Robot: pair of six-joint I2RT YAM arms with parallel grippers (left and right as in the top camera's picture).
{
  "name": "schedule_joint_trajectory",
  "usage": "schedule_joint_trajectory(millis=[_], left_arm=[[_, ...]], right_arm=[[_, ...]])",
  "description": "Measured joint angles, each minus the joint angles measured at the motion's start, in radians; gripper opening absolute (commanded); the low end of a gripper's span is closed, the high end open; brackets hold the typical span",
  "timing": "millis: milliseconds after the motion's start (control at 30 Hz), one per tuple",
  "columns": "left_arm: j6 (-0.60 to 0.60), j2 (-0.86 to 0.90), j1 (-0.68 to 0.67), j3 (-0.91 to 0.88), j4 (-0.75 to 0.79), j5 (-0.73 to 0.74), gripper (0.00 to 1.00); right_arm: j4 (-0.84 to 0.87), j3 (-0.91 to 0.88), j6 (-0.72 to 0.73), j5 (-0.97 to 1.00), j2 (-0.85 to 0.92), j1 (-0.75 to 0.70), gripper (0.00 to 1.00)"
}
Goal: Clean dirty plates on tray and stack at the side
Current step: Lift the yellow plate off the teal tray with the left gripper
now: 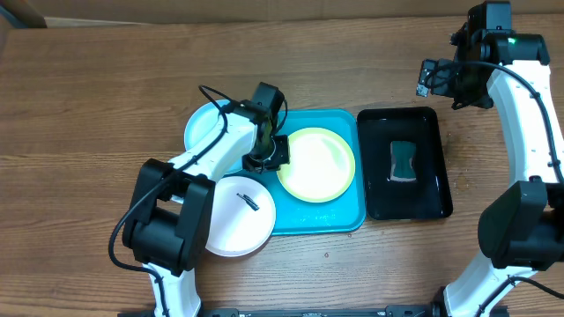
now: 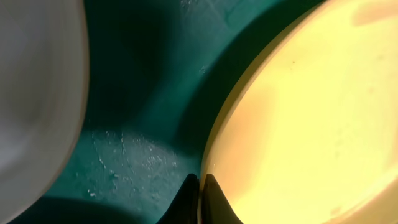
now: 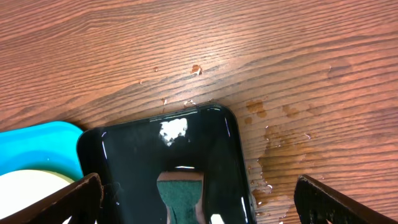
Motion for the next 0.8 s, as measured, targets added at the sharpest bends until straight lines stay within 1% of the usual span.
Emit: schedule_joint_trajectory(millis=[200,400,600,800], left_arm=[[0.015,0.000,0.048,0.142,-0.140,0.032,0.04],[0.031,0.000,0.048,0.278,-0.235,0.032,0.04],[0.033,0.000,-0.006,0.375,-0.252,-0.003,0.04],[0.027,0.000,-0.105,0.387,-0.207,-0.063,0.04]], right_arm=[[0.000,0.000,0.001,0.000,0.000,0.000,1.00],[-0.001,0.000,0.001,0.000,0.000,0.000,1.00],[0.000,0.000,0.000,0.000,0.000,0.000,1.00],[0.000,0.000,0.000,0.000,0.000,0.000,1.00]])
